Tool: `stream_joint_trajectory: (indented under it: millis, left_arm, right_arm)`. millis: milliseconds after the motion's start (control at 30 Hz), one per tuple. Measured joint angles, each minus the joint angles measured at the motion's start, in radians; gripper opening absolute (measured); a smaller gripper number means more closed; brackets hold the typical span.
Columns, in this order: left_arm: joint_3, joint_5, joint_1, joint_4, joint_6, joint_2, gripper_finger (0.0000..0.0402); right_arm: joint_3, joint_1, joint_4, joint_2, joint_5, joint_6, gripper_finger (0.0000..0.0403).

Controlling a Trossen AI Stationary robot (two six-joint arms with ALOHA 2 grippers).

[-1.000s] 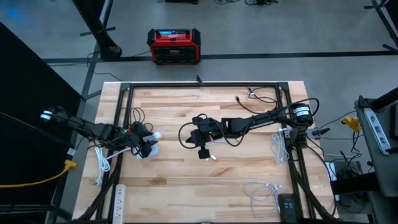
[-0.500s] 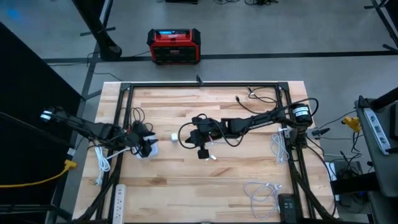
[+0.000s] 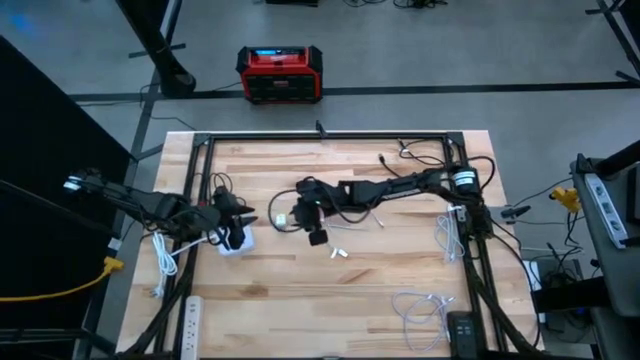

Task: Insert USB
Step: Insert the white charger adapter into the top white outlet extension

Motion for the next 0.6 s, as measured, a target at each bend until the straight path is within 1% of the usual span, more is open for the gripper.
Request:
stream_joint_trajectory:
  millis: [100,233,333,400,500,600]
  left_arm:
    - [0.005,-0.001,0.0,0.013,-0.08,0.034,0.0103]
    - [0.006,-0.011,0.001,0.107,-0.145,0.115,0.0096]
    - [0.006,-0.03,0.006,0.2,-0.207,0.192,0.0089]
    - [0.014,-0.055,0.021,0.231,-0.268,0.244,0.0084]
    - [0.047,-0.077,0.062,0.228,-0.342,0.328,0.0076]
    - [0.1,-0.072,0.116,0.213,-0.401,0.426,0.0067]
  right_arm:
    - [0.075,-0.008,-0.06,0.051,0.006,0.04,0.0177]
    - [0.1,-0.027,-0.172,0.062,0.008,0.132,0.0179]
    - [0.093,-0.046,-0.273,0.041,0.011,0.187,0.0169]
    - [0.083,-0.054,-0.312,0.023,0.012,0.208,0.016]
    - [0.062,-0.057,-0.379,-0.004,0.008,0.243,0.0146]
    - [0.023,-0.056,-0.386,-0.037,0.008,0.272,0.0129]
